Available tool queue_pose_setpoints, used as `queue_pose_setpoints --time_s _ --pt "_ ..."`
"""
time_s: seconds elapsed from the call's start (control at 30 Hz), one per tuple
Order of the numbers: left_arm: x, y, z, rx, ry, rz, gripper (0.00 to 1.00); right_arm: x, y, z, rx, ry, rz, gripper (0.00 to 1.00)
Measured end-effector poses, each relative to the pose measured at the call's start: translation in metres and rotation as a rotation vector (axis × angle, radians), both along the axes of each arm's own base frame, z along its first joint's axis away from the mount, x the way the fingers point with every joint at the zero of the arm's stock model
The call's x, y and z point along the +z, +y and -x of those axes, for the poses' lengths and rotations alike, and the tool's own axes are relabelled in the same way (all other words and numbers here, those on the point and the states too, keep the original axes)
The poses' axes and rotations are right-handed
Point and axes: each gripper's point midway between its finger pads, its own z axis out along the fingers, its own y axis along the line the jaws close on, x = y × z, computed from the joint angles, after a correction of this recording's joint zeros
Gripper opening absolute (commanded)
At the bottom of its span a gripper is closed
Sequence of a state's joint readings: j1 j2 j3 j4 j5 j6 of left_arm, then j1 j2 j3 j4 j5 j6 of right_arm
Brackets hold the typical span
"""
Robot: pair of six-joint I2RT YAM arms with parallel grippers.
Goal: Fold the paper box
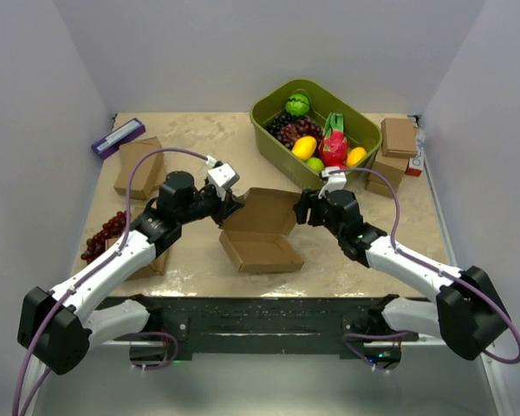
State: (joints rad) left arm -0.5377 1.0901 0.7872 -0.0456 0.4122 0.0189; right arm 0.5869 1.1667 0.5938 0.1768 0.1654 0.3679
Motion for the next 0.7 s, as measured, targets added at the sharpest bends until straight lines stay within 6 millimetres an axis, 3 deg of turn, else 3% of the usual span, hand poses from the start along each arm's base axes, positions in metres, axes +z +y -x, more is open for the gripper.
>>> queue_pose_setpoints --time_s 0.13,0.4,0.53,0.7 --pt "0.0 0.0 0.0 -0.004 0.0 0.002 0.0 -0.012 0.002 -0.001 0.011 0.01 -0.002 0.62" --pt "0.002 -0.002 -0.002 -0.006 -0.011 0.011 0.0 -0.014 0.012 -0.007 0.043 -0.007 -0.067 0.46" --pt "0.003 -0.001 -0.004 -0.003 -0.013 0.013 0.0 -0.023 0.017 -0.007 0.059 0.008 -0.078 0.17" --pt "0.003 -0.003 -0.003 -0.014 -0.011 0.016 0.01 -0.021 0.02 -0.004 0.078 -0.01 -0.11 0.0"
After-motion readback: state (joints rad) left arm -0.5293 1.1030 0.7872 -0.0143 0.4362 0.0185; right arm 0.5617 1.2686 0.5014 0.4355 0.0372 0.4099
